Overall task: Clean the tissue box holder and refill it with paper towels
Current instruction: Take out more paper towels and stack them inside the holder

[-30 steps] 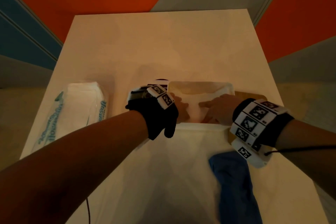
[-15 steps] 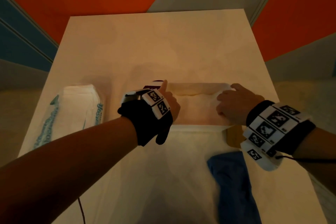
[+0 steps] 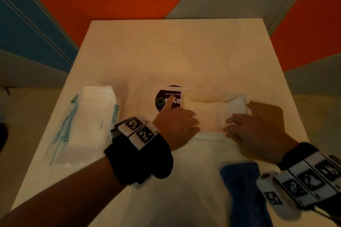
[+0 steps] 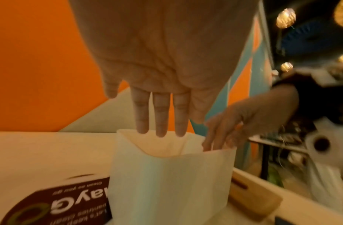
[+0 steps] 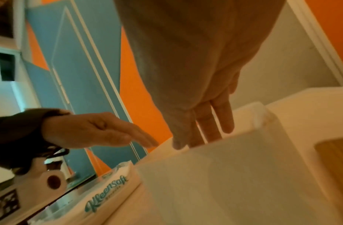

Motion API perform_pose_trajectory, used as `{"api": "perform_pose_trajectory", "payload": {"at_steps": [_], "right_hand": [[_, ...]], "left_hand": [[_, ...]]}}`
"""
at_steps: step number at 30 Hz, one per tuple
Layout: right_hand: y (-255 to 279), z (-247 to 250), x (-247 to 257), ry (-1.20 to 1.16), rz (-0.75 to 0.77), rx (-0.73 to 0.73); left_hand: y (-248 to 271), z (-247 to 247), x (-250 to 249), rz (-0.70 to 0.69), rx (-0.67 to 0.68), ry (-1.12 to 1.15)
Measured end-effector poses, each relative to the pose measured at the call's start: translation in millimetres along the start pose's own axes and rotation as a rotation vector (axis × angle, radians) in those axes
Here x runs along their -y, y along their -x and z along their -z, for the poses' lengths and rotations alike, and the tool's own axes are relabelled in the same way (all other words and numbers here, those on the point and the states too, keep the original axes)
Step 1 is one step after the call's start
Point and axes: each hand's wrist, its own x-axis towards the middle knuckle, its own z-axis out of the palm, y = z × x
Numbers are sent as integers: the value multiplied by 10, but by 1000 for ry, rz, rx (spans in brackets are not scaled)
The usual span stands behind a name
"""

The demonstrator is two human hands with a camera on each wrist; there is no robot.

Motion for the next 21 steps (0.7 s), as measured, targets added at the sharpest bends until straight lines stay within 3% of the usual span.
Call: {"api": "perform_pose_trajectory", "payload": {"at_steps": [1, 2, 5, 7, 10, 13, 17, 19, 21], "right_hand": [[42, 13, 103, -42, -70, 130], [100, -17, 174, -10, -99, 185], [220, -82, 180, -63, -216, 278], [214, -121, 246, -256, -291, 179], [98, -103, 512, -241, -227, -65], [-239, 25, 1048, -295, -28, -230], [-828, 166, 1867, -354, 240, -190], [-1130, 139, 2179, -416, 266, -34], [-1352, 72, 2378, -547, 156, 233]], "left_hand": [[142, -50, 5, -10, -81, 99], [280, -99, 26, 3, -138, 213], [624, -317, 182, 54, -487, 570], [837, -446, 437, 186, -635, 751], [1094, -576, 867, 494, -804, 903], [1231, -734, 1322, 809, -706, 934], [1196, -939, 1729, 940, -420, 932], [1160, -1006, 1812, 950, -339, 916], [1143, -1045, 1854, 956, -340, 953]]}}
